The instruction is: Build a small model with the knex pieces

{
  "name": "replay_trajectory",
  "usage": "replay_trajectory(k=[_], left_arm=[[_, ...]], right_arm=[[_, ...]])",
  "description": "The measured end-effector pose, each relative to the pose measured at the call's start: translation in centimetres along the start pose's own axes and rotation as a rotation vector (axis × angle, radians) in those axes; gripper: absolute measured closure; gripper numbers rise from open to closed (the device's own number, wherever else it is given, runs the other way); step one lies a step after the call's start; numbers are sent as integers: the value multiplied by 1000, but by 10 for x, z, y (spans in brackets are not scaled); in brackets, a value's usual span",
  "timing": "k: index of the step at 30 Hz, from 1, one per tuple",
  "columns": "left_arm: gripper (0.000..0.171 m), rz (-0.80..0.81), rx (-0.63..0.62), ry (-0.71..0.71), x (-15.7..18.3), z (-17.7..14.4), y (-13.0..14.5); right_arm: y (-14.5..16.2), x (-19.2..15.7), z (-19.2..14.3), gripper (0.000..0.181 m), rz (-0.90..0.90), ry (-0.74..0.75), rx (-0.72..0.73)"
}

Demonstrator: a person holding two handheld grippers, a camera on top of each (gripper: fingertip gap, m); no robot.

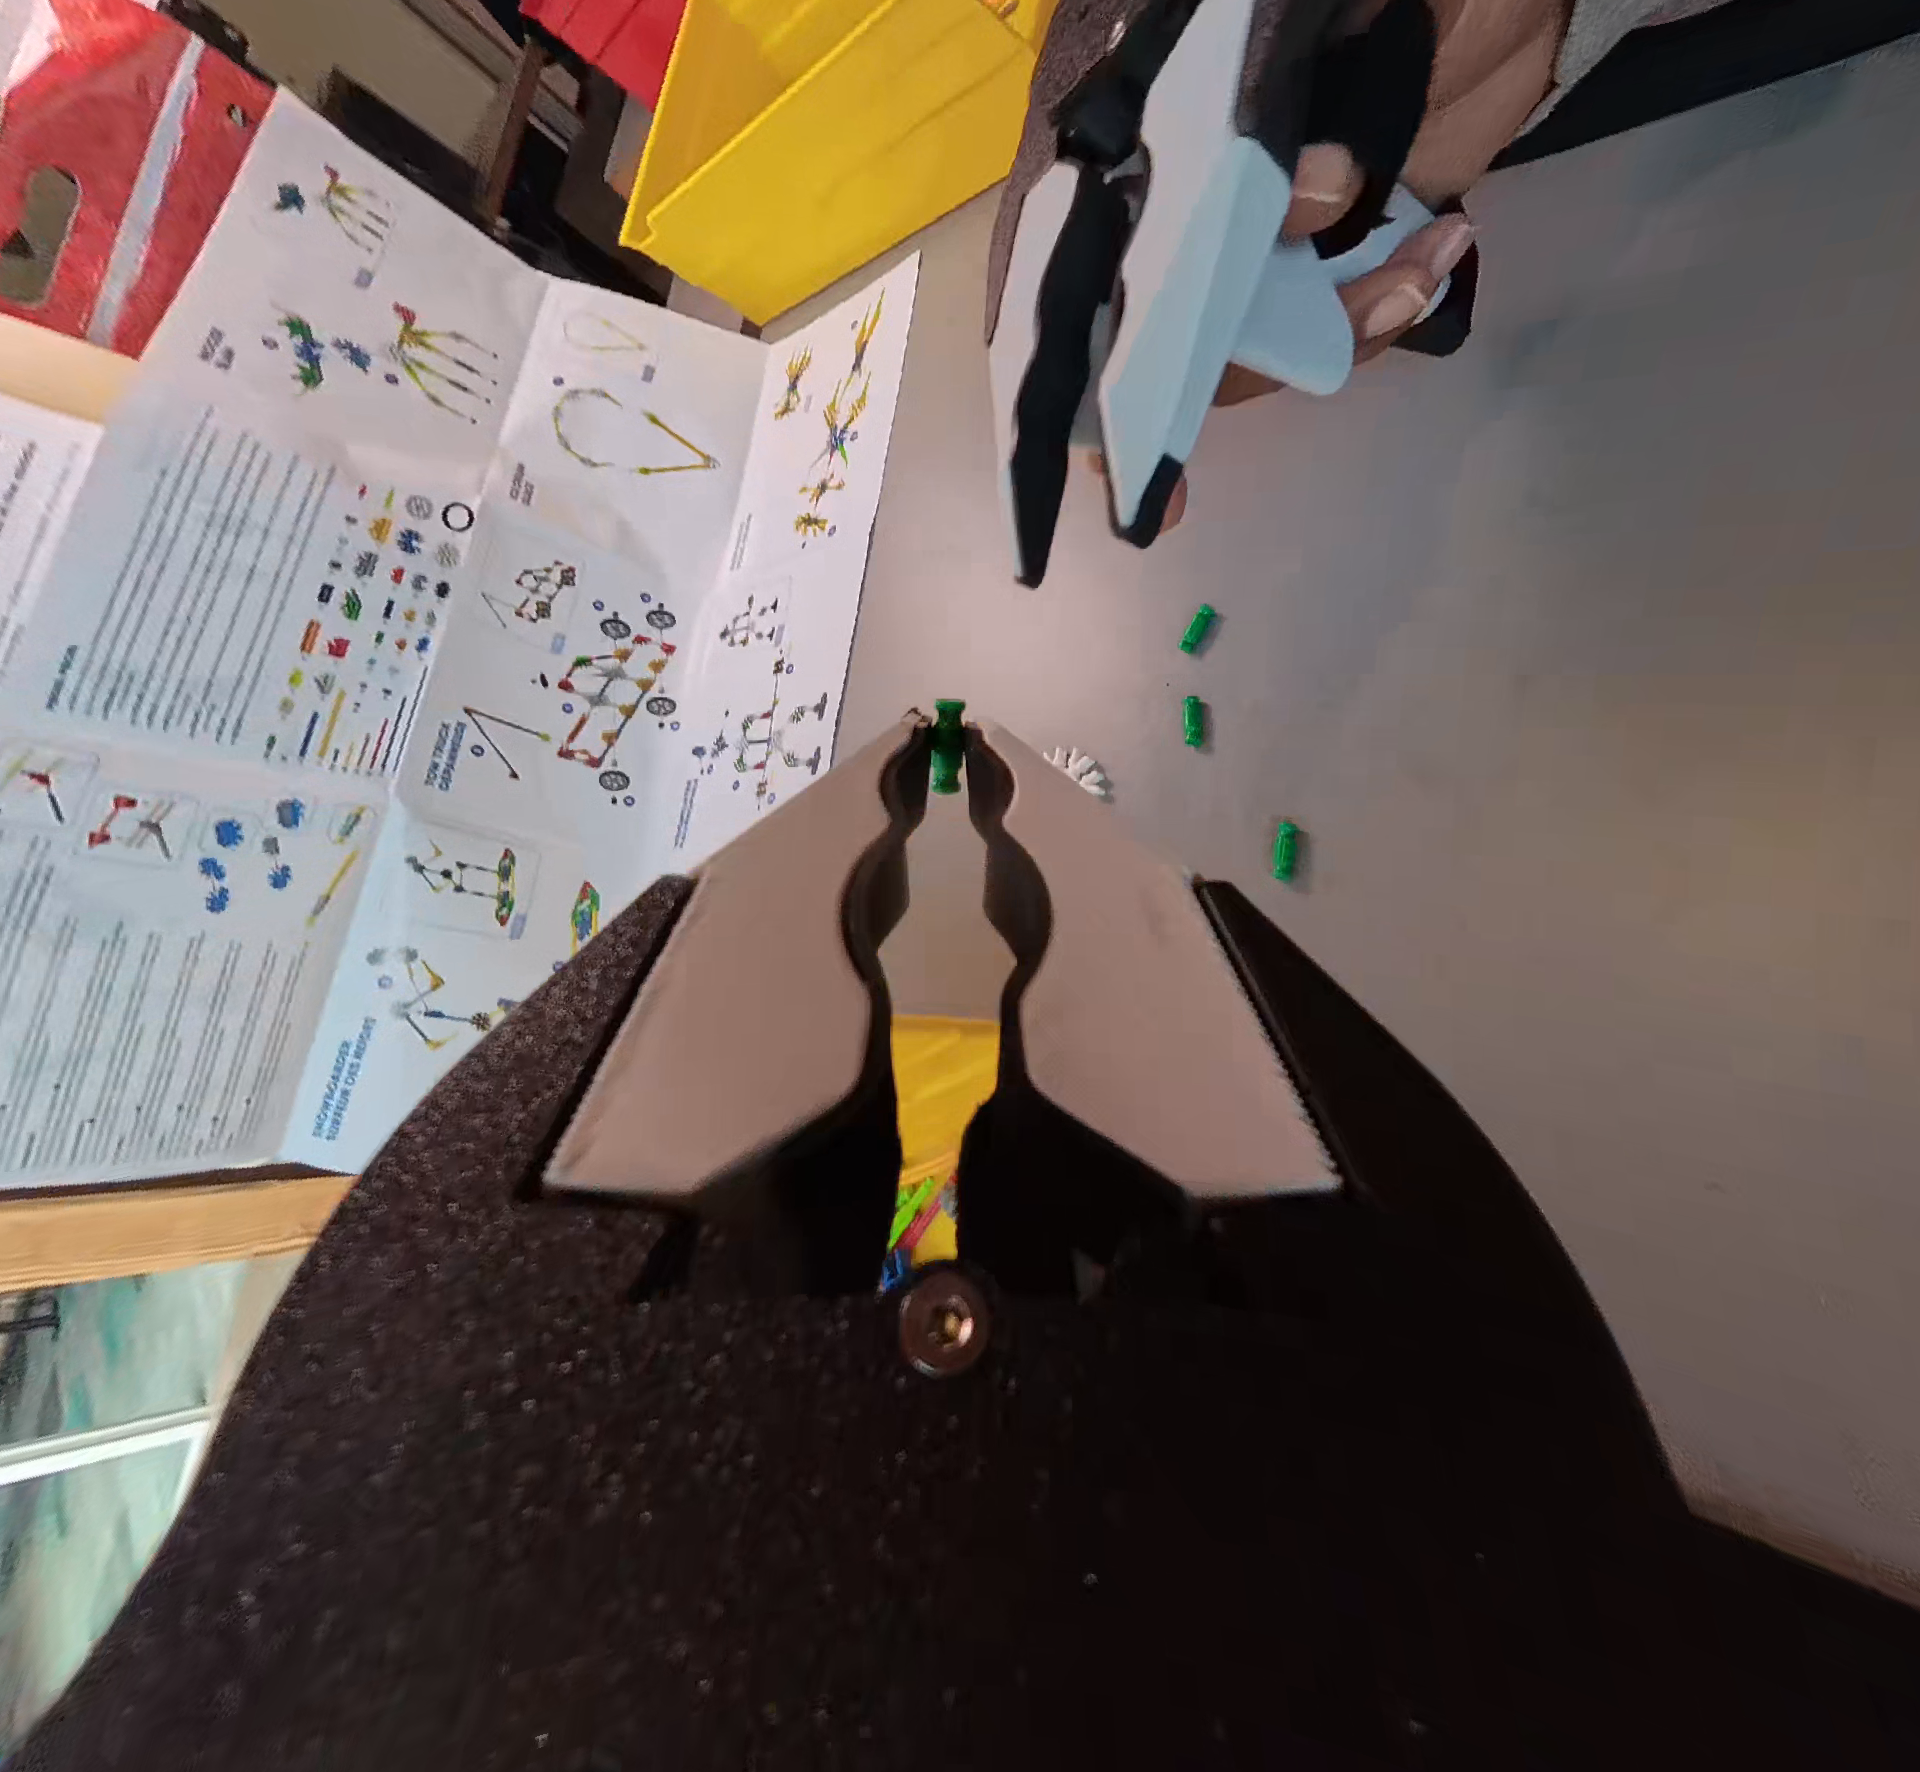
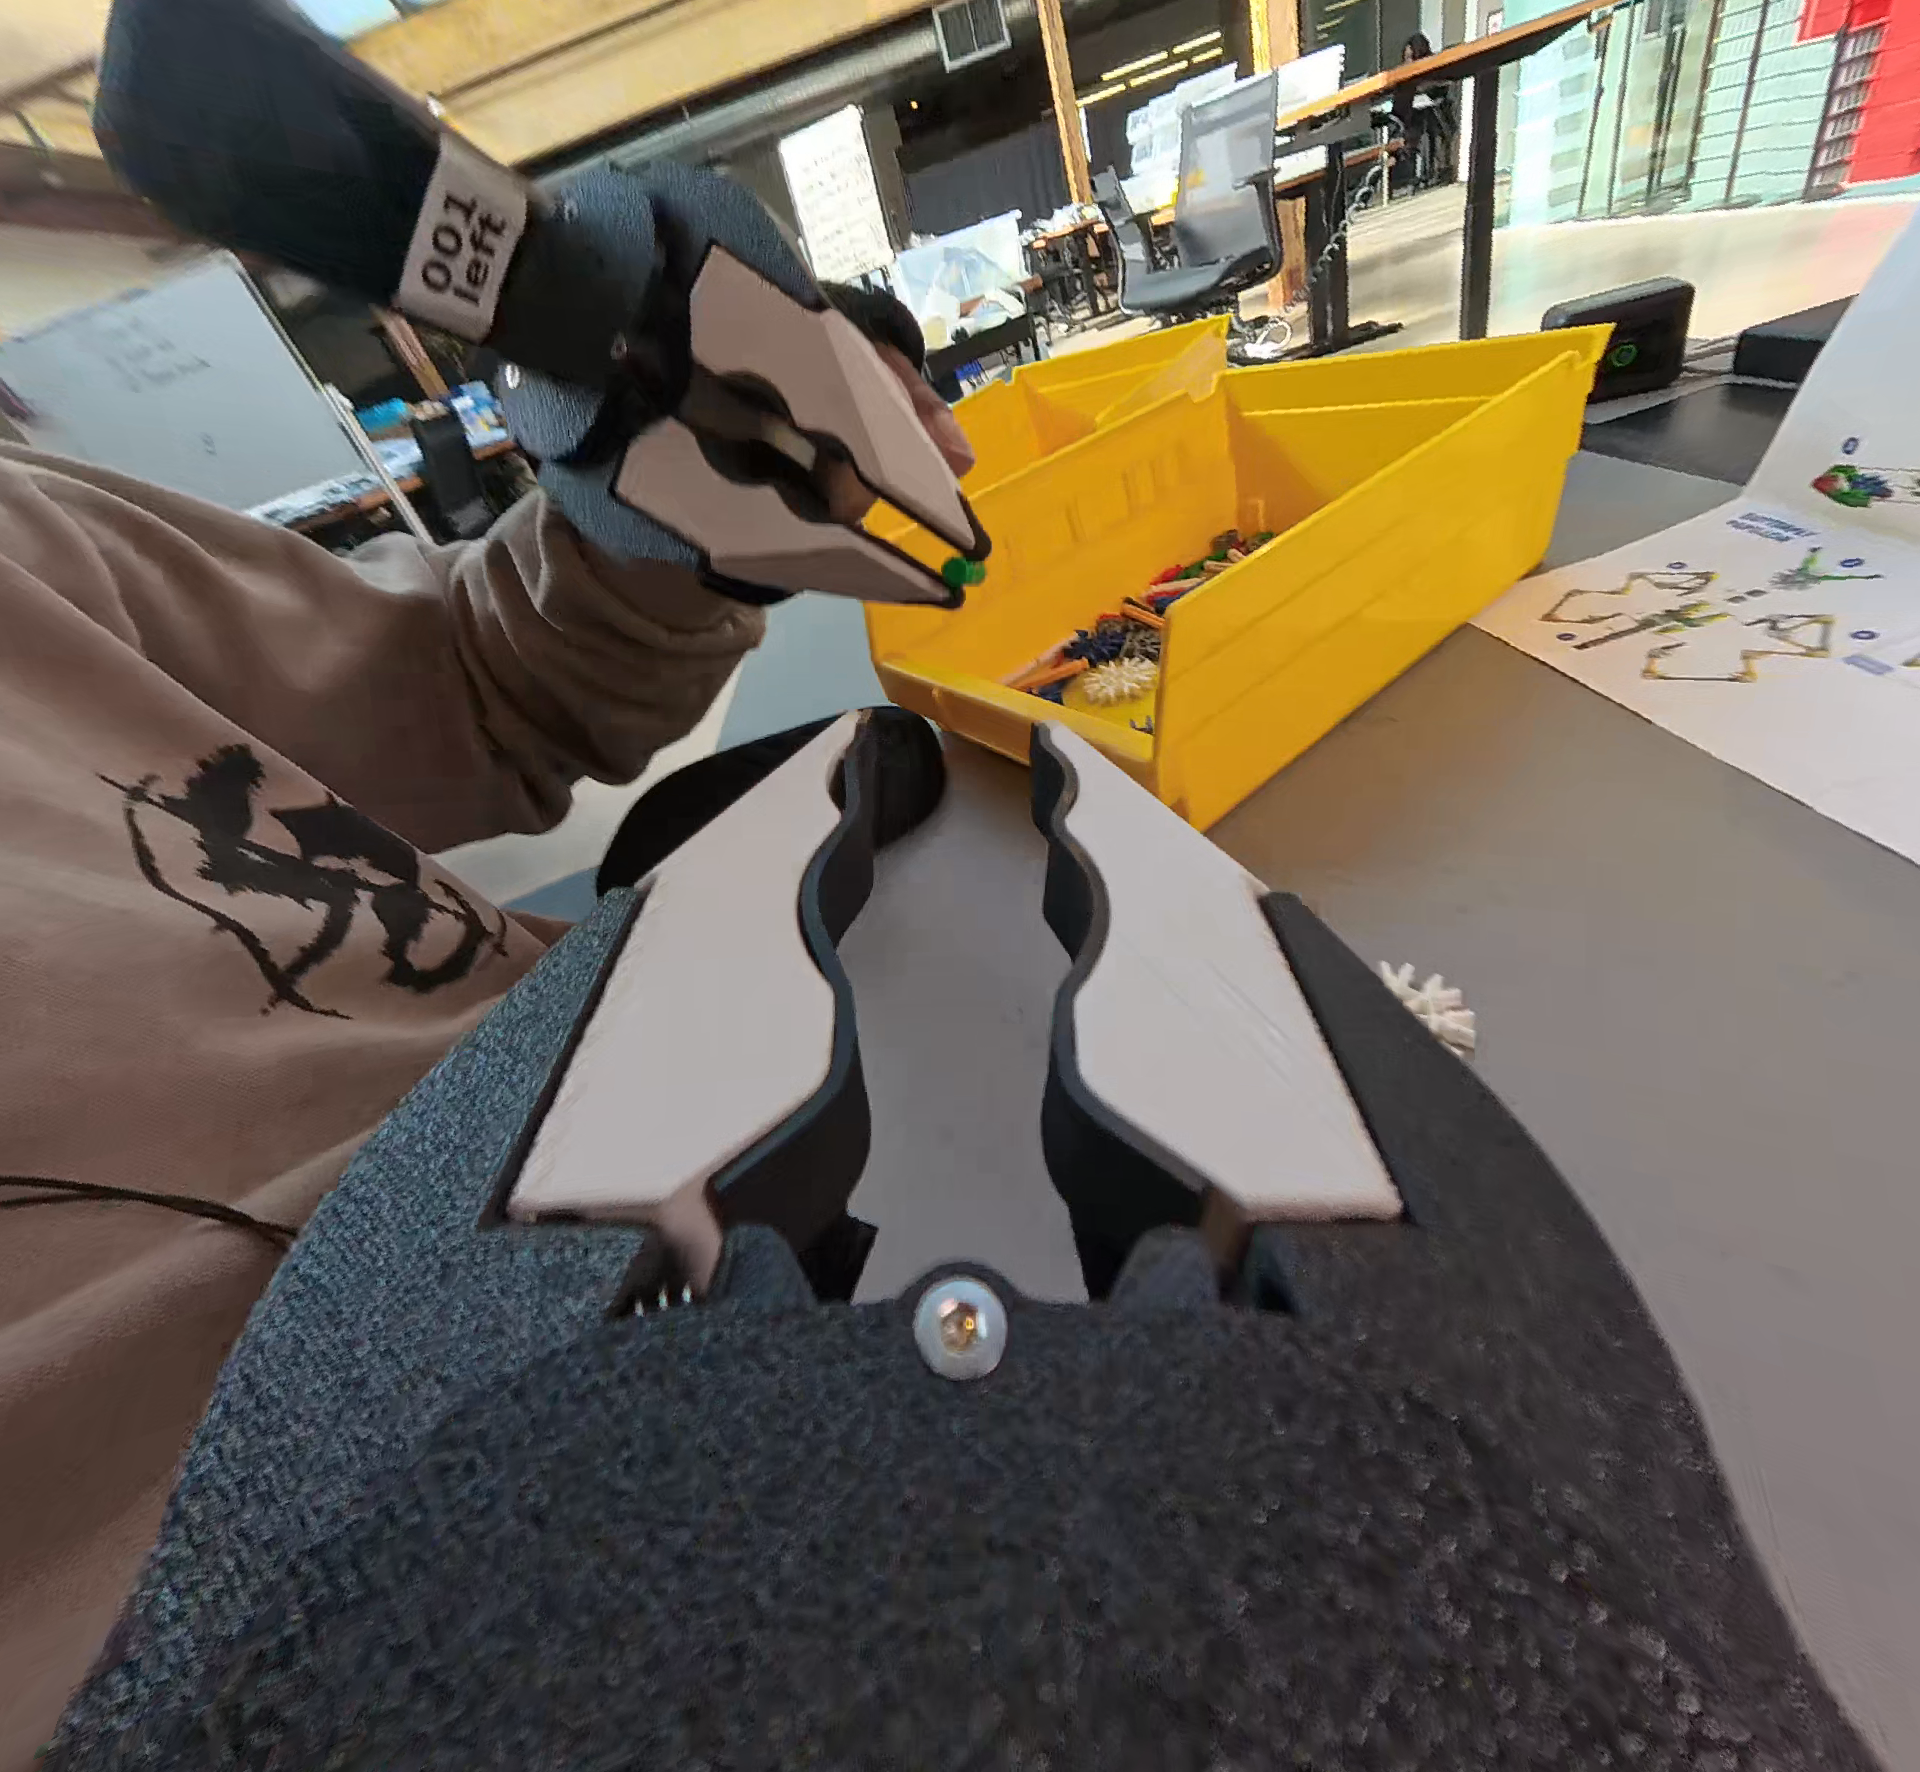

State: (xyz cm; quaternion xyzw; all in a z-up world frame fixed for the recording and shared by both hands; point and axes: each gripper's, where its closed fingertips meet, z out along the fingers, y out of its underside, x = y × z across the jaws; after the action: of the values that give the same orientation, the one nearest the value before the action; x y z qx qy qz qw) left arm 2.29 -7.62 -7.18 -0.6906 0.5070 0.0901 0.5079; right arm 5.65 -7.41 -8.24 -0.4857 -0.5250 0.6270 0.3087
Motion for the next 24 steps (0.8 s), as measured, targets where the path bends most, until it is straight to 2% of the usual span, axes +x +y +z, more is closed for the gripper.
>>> replay_trajectory(k=[5, 12, 18, 20, 22, 24], left_arm=[[165, 148, 26, -20, 23, 21, -19], [165, 193, 48, -31, 29, 35, -24], [164, 194, 78, -58, 29, 30, -24], [149, 125, 91, -70, 17, 20, -21], [148, 0, 100, -107, -13, 1, -13], [148, -147, 16, -171, -55, -20, 16]], right_arm=[[-3, -6, 1, 152, 109, -61, 32], [1, -4, -1, 163, 149, -74, 16], [4, -1, -6, 176, 168, -91, -10], [3, 9, -13, 177, 134, -50, -21], [7, 31, -25, 177, 13, 76, -84], [21, 60, -41, 177, -166, 243, -234]])
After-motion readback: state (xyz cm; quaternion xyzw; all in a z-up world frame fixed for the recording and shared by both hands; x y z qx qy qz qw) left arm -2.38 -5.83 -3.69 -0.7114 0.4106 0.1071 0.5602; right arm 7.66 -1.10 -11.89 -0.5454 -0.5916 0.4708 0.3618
